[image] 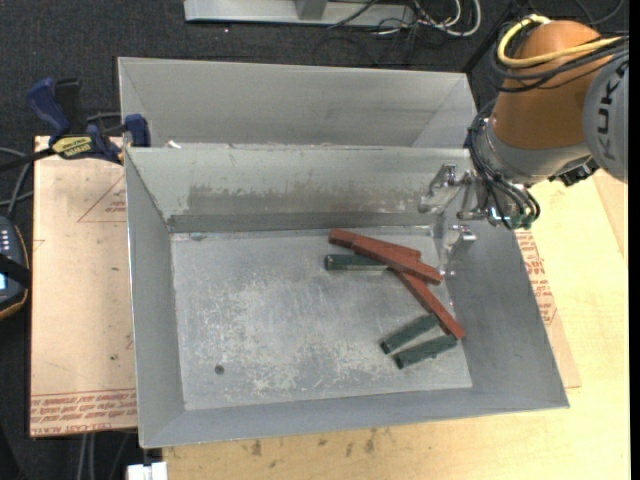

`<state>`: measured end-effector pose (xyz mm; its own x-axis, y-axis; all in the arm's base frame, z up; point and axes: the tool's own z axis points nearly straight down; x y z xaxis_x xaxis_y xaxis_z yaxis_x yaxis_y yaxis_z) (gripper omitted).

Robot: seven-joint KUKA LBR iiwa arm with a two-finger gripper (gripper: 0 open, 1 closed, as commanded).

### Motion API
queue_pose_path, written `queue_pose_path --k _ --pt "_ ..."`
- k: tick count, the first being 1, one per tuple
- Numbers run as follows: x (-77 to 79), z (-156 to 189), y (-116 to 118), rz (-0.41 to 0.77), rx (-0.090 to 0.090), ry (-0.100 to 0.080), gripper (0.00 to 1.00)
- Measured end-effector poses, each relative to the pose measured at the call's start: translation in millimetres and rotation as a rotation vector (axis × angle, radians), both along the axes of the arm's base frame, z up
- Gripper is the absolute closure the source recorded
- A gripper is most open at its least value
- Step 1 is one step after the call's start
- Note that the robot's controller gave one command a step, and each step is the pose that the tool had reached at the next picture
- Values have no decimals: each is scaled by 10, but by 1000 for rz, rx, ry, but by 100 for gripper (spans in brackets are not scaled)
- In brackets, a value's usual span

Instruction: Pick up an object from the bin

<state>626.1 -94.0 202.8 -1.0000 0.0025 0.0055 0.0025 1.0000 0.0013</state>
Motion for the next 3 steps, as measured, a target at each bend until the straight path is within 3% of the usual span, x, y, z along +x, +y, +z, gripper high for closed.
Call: queue_pose_path --k 1,2,3 --pt "16 45 2 2 -1 -7 0" --pt "129 -1169 76 71 -2 -20 100" --pt "133 -1168 76 72 -3 -22 100"
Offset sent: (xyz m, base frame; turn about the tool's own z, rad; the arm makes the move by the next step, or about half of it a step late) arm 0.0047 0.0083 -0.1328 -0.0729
